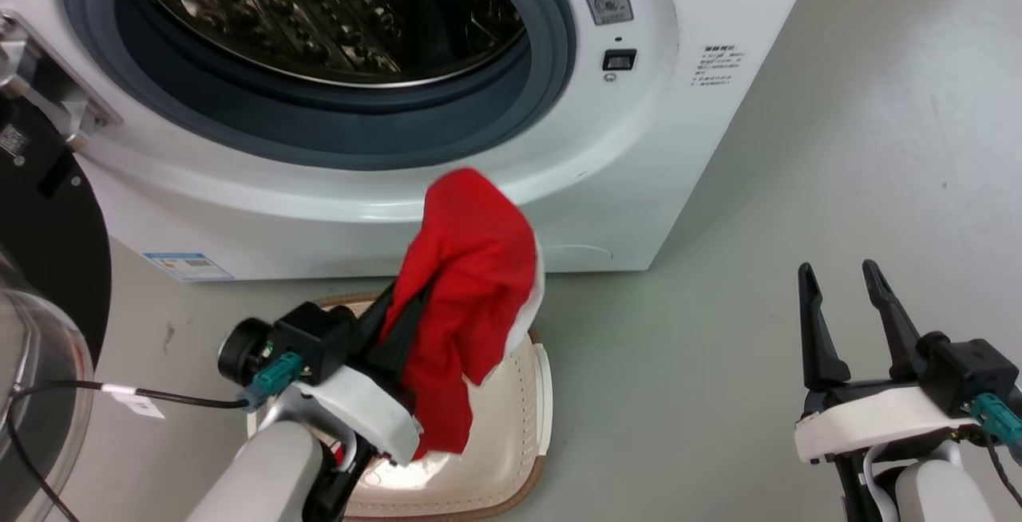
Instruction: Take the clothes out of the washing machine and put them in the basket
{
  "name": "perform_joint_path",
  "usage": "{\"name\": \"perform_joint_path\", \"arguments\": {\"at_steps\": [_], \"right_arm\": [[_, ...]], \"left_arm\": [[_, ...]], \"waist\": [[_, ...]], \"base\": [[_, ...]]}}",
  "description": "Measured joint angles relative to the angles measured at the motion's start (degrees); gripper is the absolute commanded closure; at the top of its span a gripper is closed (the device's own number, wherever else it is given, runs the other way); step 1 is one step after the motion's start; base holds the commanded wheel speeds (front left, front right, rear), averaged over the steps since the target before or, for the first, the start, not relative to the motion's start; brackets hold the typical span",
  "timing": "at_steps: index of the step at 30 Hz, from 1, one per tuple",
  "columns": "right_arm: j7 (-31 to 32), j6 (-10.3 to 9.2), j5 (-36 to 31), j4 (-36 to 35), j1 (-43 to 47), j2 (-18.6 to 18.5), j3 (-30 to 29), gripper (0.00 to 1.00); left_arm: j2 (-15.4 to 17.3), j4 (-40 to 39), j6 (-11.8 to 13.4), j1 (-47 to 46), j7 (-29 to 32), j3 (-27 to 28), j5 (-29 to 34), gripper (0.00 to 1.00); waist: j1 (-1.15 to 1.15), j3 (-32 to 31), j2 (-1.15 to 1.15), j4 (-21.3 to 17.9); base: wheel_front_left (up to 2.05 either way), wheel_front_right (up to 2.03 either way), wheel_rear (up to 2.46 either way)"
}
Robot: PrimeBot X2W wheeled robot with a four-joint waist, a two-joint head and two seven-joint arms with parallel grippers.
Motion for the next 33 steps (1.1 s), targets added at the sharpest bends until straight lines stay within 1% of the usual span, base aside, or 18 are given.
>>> {"name": "perform_joint_path", "arguments": {"at_steps": [5, 11, 12, 14, 15, 20, 23, 27, 33], "right_arm": [[0.00, 0.00, -0.16, -0.73, -1.42, -0.01, 0.03, 0.00], [0.00, 0.00, -0.42, -1.58, -3.42, 0.00, -0.04, 0.00], [0.00, 0.00, -0.42, -1.78, -3.67, -0.01, -0.09, 0.00], [0.00, 0.00, -0.43, -2.04, -4.31, -0.02, 0.16, 0.00], [0.00, 0.00, -0.43, -2.29, -4.72, -0.01, 0.25, 0.00], [0.00, 0.00, 0.31, -3.70, -7.20, -0.03, 0.26, 0.00], [0.00, 0.00, 0.99, -4.35, -8.15, -0.04, 0.54, 0.00], [0.00, 0.00, 2.41, -5.01, -9.67, -0.03, 1.43, 0.00], [0.00, 0.00, 3.66, -6.43, -10.68, -0.04, 2.42, 0.00]], "left_arm": [[-0.37, 6.59, -0.49, -0.46, 0.87, -3.87, -0.14, 1.00], [-1.12, 16.40, -0.78, -5.22, 0.77, -7.01, -0.33, 1.00], [-1.49, 17.84, -0.81, -6.20, 0.62, -7.34, -0.88, 1.00], [-2.53, 20.68, -0.83, -7.82, 0.55, -7.33, -4.57, 1.00], [-2.71, 22.13, -0.83, -8.76, 0.53, -8.02, -5.37, 1.00], [-1.89, 29.22, -0.85, -15.35, 0.21, -11.28, -6.92, 1.00], [-1.35, 33.90, -0.87, -19.13, 0.19, -14.97, -5.50, 1.00], [-1.34, 40.81, -0.92, -23.21, 0.05, -13.92, -7.03, 1.00], [-1.91, 45.07, -0.93, -26.94, 0.02, -15.84, -9.93, 1.00]], "waist": [[0.00, 3.14, 0.00, -0.50], [0.01, 8.44, 0.00, -1.71], [0.01, 9.44, 0.00, -1.96], [0.01, 11.53, 0.00, -2.47], [0.01, 12.59, 0.00, -2.75], [0.02, 18.37, 0.00, -4.28], [0.02, 21.97, 0.00, -5.15], [0.02, 26.59, 0.00, -6.33], [0.02, 32.35, 0.00, -8.23]], "base": [[0.00, 0.00, 0.00], [0.00, 0.00, 0.00], [0.00, 0.00, 0.00], [0.00, 0.00, 0.00], [0.00, 0.00, 0.00], [0.00, 0.00, 0.00], [0.00, 0.00, 0.00], [0.00, 0.00, 0.00], [0.00, 0.00, 0.00]]}}
